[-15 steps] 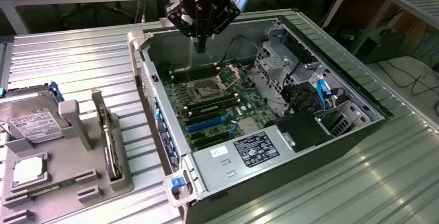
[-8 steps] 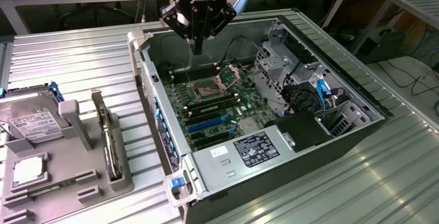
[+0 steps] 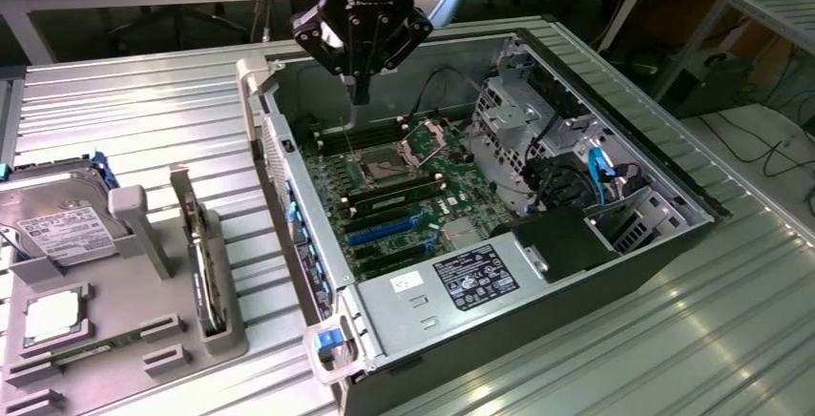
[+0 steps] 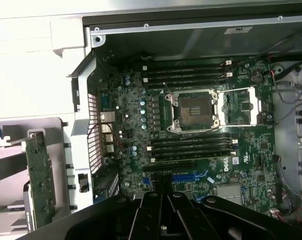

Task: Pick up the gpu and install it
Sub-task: 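Reach for the gpu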

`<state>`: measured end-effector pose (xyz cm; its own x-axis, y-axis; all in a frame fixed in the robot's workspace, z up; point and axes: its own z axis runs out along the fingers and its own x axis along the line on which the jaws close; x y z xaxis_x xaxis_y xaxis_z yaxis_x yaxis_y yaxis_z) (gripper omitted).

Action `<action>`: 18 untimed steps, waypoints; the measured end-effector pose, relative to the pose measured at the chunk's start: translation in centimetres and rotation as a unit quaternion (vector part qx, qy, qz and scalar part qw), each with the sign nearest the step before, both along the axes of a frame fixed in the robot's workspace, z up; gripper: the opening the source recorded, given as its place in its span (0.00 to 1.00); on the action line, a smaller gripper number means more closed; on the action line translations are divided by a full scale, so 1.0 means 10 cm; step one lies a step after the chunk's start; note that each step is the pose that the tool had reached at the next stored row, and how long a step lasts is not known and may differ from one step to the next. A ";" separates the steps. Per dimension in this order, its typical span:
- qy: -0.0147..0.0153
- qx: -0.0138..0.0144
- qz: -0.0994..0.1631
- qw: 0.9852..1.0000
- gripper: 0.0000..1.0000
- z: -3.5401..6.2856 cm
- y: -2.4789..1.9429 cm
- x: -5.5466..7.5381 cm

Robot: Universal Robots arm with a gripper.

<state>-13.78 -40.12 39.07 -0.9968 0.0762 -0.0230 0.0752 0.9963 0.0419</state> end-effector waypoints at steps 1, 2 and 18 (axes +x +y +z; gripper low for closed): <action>0.000 0.000 0.000 1.000 0.11 -0.001 -0.002 -0.01; 0.000 0.000 0.000 1.000 0.11 -0.003 -0.007 -0.04; 0.000 0.000 0.000 1.000 0.11 -0.031 -0.069 -0.31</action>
